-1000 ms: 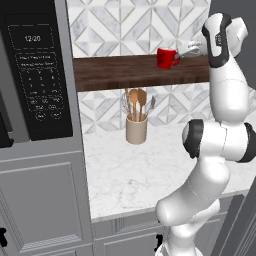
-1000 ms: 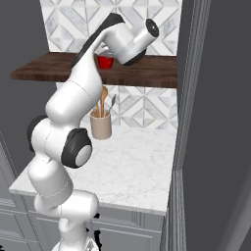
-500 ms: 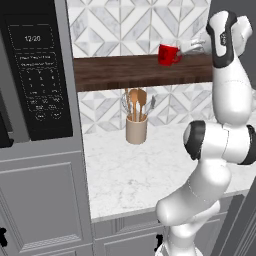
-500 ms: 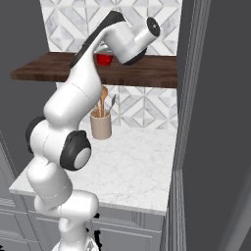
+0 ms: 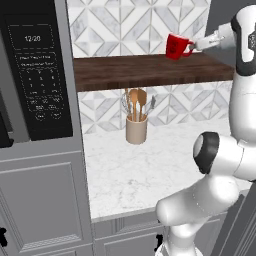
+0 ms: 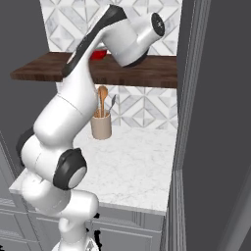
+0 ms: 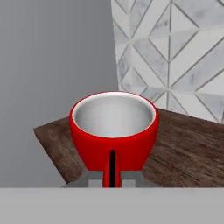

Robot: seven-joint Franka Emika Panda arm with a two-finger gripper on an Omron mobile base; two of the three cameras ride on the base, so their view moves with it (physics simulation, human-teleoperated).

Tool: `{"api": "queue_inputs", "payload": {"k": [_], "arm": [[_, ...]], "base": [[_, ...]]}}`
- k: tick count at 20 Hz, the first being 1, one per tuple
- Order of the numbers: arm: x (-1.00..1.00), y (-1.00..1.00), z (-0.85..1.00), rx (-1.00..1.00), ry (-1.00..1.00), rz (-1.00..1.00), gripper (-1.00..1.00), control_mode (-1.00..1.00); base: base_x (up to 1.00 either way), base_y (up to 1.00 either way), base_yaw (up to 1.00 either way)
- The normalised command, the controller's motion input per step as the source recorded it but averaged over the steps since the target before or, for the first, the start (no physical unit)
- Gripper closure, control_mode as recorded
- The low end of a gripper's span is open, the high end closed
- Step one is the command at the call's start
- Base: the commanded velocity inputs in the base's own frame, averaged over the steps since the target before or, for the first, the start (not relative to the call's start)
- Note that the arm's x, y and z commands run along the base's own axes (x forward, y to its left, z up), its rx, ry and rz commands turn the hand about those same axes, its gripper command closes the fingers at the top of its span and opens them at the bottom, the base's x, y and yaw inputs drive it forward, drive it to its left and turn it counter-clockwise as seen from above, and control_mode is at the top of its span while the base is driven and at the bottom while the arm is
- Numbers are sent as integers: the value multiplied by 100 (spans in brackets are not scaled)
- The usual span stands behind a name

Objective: Gather all objects into one cabinet and sort the glasses and bowls to opposite sides.

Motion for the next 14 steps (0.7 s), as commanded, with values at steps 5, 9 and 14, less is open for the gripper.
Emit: {"api": "queue_inputs", "payload": {"k": [5,9,14], "arm": [[-96,53,17,-6,-21,0,100,-100],[-41,33,2,-4,-10,0,100,-100],[0,0,0,0,0,0,100,-100]], "base": [[0,0,0],[0,0,0],[0,0,0]]}}
